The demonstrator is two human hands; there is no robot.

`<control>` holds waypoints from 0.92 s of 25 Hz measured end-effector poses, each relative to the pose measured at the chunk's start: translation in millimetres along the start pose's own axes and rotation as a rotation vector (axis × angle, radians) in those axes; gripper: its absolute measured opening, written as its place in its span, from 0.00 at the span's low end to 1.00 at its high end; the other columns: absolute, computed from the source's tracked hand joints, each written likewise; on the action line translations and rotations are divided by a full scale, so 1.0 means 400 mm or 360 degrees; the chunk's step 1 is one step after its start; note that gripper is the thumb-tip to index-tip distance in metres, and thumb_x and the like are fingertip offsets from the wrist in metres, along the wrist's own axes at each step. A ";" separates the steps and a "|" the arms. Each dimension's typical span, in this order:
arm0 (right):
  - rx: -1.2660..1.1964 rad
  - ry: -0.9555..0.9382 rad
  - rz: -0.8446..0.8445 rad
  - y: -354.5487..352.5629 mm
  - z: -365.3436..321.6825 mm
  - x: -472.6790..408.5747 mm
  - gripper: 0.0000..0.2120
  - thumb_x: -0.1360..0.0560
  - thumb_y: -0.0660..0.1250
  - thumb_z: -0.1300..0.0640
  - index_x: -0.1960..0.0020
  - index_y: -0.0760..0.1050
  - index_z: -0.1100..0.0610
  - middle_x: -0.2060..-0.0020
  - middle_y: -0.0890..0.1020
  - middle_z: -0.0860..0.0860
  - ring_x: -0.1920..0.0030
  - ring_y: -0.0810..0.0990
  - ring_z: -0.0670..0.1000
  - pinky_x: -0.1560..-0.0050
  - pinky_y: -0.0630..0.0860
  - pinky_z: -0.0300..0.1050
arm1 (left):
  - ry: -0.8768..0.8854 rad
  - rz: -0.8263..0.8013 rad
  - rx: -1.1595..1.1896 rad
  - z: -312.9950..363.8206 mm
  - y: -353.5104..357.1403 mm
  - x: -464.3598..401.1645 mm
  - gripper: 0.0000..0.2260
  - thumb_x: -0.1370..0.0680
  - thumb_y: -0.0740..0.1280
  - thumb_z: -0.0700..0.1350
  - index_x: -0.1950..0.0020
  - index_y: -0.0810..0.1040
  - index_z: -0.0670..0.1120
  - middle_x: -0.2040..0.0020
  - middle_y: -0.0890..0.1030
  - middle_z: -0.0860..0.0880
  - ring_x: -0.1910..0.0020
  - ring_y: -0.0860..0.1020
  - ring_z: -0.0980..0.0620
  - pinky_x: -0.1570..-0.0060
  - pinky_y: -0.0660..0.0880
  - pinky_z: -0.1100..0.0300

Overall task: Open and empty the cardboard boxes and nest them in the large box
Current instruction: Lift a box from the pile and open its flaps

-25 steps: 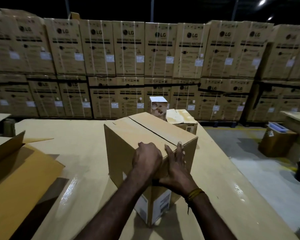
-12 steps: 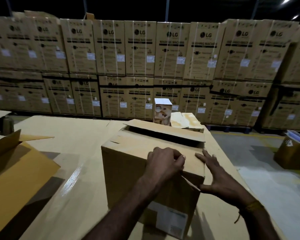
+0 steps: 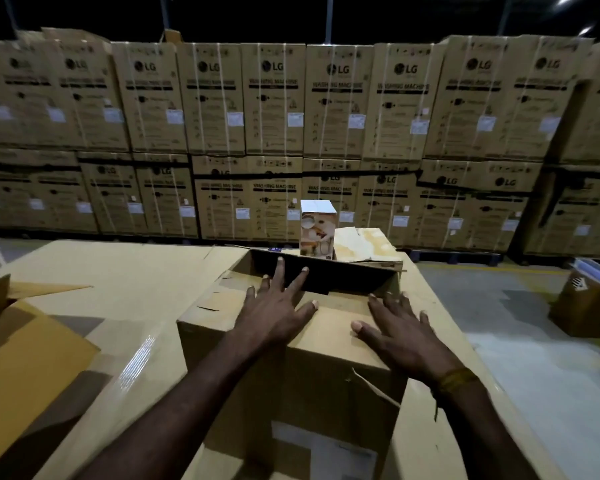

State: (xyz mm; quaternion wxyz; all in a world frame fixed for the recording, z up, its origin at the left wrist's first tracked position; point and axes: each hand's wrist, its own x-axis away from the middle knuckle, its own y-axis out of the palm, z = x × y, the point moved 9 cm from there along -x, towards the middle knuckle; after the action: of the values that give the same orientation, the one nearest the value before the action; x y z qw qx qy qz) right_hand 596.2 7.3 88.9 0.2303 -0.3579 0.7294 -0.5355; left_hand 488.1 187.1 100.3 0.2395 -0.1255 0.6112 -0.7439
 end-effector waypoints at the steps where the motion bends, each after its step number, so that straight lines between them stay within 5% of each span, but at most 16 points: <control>1: 0.0091 0.0016 -0.0027 0.004 -0.018 -0.026 0.36 0.22 0.47 0.30 0.20 0.42 0.43 0.20 0.41 0.51 0.21 0.38 0.57 0.25 0.37 0.62 | 0.0010 0.0035 0.0020 -0.007 -0.005 -0.013 0.32 0.20 0.52 0.67 0.22 0.37 0.65 0.22 0.29 0.49 0.20 0.47 0.43 0.24 0.49 0.38; 11: 0.0297 0.0304 -0.0005 -0.021 -0.033 -0.263 0.39 0.25 0.48 0.26 0.22 0.35 0.38 0.25 0.26 0.51 0.22 0.33 0.60 0.30 0.43 0.77 | 0.0086 -0.0083 -0.0086 -0.127 -0.018 -0.228 0.39 0.25 0.54 0.72 0.22 0.35 0.63 0.24 0.25 0.50 0.22 0.36 0.39 0.27 0.49 0.32; 16: 0.0449 0.0416 0.0039 -0.011 -0.018 -0.281 0.40 0.27 0.47 0.23 0.22 0.39 0.37 0.21 0.36 0.50 0.21 0.47 0.60 0.31 0.54 0.74 | 0.0107 -0.0302 -0.0241 -0.146 0.027 -0.270 0.39 0.26 0.50 0.76 0.21 0.38 0.63 0.20 0.35 0.47 0.21 0.44 0.38 0.28 0.44 0.30; 23: 0.0483 0.0510 0.0157 -0.022 -0.029 -0.281 0.38 0.28 0.51 0.23 0.22 0.49 0.37 0.21 0.52 0.49 0.23 0.53 0.60 0.32 0.60 0.69 | 0.0100 -0.0274 -0.0223 -0.159 0.027 -0.252 0.34 0.24 0.49 0.73 0.21 0.53 0.61 0.18 0.47 0.47 0.21 0.46 0.39 0.29 0.40 0.30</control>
State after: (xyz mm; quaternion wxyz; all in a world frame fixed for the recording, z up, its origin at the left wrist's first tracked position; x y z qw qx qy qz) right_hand 662.2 99.4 95.3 0.1886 -0.1933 0.6843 -0.6773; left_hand 545.7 291.0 86.4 0.1462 -0.1706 0.6559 -0.7206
